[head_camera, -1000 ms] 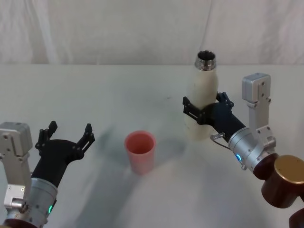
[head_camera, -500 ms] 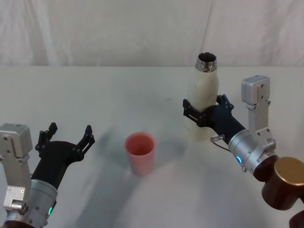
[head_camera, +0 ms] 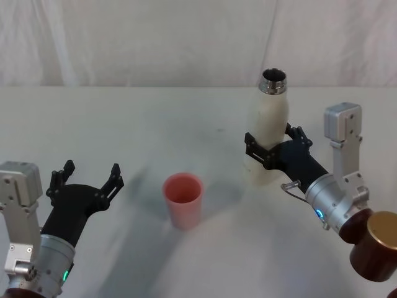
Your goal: Grasp the thermos with one hand and pour water into the cup lid.
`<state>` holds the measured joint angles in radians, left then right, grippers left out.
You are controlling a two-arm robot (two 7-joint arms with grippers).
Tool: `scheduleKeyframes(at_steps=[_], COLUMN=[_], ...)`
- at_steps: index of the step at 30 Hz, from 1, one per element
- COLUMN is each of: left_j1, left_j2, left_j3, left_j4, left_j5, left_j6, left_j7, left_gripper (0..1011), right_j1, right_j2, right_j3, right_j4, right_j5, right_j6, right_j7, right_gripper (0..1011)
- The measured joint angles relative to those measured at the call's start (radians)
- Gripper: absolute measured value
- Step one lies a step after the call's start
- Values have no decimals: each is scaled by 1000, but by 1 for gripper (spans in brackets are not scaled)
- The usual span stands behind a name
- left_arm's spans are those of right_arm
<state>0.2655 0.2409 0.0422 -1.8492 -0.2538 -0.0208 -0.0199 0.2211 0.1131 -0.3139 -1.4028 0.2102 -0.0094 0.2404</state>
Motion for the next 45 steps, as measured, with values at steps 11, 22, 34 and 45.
scheduleKeyframes(at_steps=[11, 22, 34, 45], left_j1=[0, 0, 0, 0], left_j2=[0, 0, 0, 0], left_j3=[0, 0, 0, 0], left_j4=[0, 0, 0, 0], left_j5=[0, 0, 0, 0], left_j6=[0, 0, 0, 0], left_j7=[0, 0, 0, 0], left_gripper=[1001, 1001, 1001, 1001], right_j1=[-46, -96, -145, -211], right_j2=[20, 33, 42, 35], right_j3=[9, 11, 45, 70], right_j4=[-59, -111, -146, -201], right_j5=[1, -32, -45, -115], right_j6=[5, 1, -11, -41], right_j7=[-9, -32, -51, -111], right_gripper=[1001, 1001, 1001, 1001])
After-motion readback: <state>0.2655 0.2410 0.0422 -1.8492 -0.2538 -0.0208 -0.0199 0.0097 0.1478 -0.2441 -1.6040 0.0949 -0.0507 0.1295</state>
